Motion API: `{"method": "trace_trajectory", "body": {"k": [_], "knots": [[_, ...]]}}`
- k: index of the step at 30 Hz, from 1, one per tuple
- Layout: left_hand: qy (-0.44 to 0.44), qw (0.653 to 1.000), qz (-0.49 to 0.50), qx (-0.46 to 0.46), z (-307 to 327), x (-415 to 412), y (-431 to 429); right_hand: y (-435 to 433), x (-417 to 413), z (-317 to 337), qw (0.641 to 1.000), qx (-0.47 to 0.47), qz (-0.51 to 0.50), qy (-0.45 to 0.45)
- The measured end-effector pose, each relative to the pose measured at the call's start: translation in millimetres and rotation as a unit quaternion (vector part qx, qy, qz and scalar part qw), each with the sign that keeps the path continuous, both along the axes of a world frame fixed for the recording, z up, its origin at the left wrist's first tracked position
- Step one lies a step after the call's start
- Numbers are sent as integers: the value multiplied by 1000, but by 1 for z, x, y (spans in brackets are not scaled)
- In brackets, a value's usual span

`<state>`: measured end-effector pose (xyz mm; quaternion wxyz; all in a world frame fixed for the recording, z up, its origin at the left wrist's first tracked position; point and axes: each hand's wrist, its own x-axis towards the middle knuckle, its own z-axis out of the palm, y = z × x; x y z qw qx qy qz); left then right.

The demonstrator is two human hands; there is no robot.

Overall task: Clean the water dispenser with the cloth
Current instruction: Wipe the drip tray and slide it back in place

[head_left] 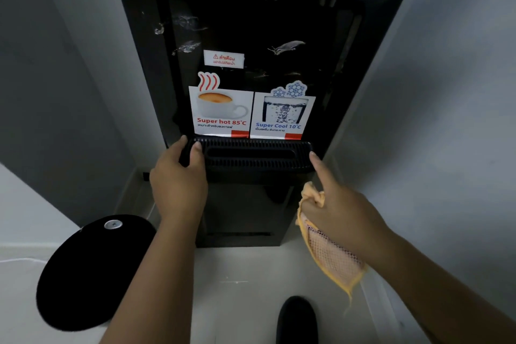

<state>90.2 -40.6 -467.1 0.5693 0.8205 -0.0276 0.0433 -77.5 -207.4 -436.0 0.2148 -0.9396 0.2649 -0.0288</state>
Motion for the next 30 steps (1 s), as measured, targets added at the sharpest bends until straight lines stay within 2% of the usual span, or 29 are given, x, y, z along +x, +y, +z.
{"method": "trace_trajectory", "body": {"k": [4,8,10,13,14,16,18,19,21,24,27,30], "knots": [[42,998,-11,-39,-1,1,1,-1,-1,0,1000,22,5,11],[102,987,3,-121,2,-2,-1,2,1,0,999,-14,11,35],[151,974,-6,-168,1,0,-1,-1,2,1,999,-12,20,48],[222,948,-20,-229,2,4,2,-9,0,9,998,42,18,40],[239,940,-25,-242,2,3,3,-12,1,17,999,51,-4,3],[265,925,-39,-269,3,3,7,-17,7,31,985,33,-63,-156],[282,912,-56,-292,3,2,11,-16,20,40,942,-44,-77,-324],[290,905,-68,-303,3,1,12,-15,29,37,926,-88,-63,-362],[308,890,-86,-326,4,-2,12,-13,44,16,936,-121,-20,-331],[331,860,-93,-376,2,-5,13,-1,58,-27,968,-149,11,-201],[347,833,-71,-426,0,-6,11,26,75,-27,960,-162,72,-218],[365,806,-61,-462,2,-7,13,60,114,-7,963,-106,194,-156]]}}
